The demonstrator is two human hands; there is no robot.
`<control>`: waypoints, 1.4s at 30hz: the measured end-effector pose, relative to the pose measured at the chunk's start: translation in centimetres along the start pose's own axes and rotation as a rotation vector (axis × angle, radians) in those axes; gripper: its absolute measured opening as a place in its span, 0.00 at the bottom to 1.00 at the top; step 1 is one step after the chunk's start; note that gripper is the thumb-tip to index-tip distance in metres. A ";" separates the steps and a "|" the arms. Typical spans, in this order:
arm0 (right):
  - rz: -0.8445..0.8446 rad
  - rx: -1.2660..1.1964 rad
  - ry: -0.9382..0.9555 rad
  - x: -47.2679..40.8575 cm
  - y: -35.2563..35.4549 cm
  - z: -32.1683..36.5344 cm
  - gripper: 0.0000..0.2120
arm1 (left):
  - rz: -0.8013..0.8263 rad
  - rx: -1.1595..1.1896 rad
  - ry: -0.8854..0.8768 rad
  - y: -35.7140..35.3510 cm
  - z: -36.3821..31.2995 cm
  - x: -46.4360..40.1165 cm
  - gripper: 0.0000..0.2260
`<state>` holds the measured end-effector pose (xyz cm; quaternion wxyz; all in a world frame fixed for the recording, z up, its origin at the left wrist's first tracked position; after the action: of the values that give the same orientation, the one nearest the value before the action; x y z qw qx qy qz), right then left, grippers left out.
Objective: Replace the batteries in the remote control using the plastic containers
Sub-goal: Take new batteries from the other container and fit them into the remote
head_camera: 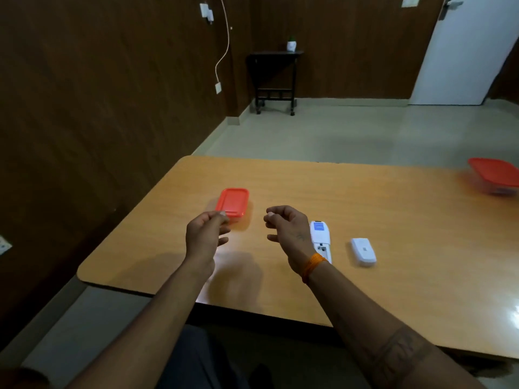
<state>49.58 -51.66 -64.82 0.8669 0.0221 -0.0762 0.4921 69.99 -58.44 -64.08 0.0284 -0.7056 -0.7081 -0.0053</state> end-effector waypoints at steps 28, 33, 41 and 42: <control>-0.042 0.136 -0.152 -6.2 -5.0 -3.2 0.12 | 0.171 -0.363 -0.059 -1.7 2.3 -4.0 0.36; 0.081 0.138 -0.122 -1.5 -3.2 -2.0 0.06 | 0.142 -0.636 -0.265 -2.4 1.4 0.4 0.41; 0.166 0.369 0.054 3.7 1.1 -1.4 0.11 | 0.164 -0.799 -0.372 -3.8 1.3 4.8 0.42; 0.139 0.483 0.164 4.1 1.5 -1.2 0.11 | 0.173 -0.805 -0.367 -4.0 1.5 4.9 0.42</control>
<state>50.47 -47.29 -65.43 0.8038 0.1833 0.1125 0.5546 65.95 -53.46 -65.22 -0.3739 -0.7064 -0.5812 -0.1528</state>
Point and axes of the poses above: each hand's wrist, its own x-axis away from the middle knuckle, its own y-axis out of the back of the hand, z = x × y, the point moved 7 cm from there along -x, towards the middle knuckle, and after that the axes turned 5 degrees about -y, right-handed, at the moved point
